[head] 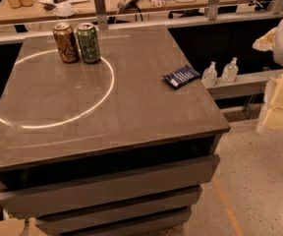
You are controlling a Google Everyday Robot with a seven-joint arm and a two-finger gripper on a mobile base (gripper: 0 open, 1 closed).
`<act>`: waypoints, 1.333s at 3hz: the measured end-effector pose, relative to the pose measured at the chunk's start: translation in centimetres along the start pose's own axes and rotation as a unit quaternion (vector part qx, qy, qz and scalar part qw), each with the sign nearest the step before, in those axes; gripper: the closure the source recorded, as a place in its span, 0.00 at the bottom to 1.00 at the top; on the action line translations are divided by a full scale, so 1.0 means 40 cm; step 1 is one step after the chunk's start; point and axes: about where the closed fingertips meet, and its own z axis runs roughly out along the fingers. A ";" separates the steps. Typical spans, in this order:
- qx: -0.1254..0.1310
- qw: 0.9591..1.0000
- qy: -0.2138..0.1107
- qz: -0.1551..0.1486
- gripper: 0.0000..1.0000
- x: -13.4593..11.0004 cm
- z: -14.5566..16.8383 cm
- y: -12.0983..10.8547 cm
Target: Knock green can over
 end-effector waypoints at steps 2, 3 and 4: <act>-0.006 0.999 -0.033 0.004 0.00 -0.011 0.005 -0.004; -0.011 0.990 -0.142 0.013 0.00 -0.036 0.043 -0.066; -0.040 0.965 -0.257 0.037 0.00 -0.118 0.113 -0.113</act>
Offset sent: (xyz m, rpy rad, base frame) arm 0.0190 0.0240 0.0046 0.4724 -0.0166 0.0820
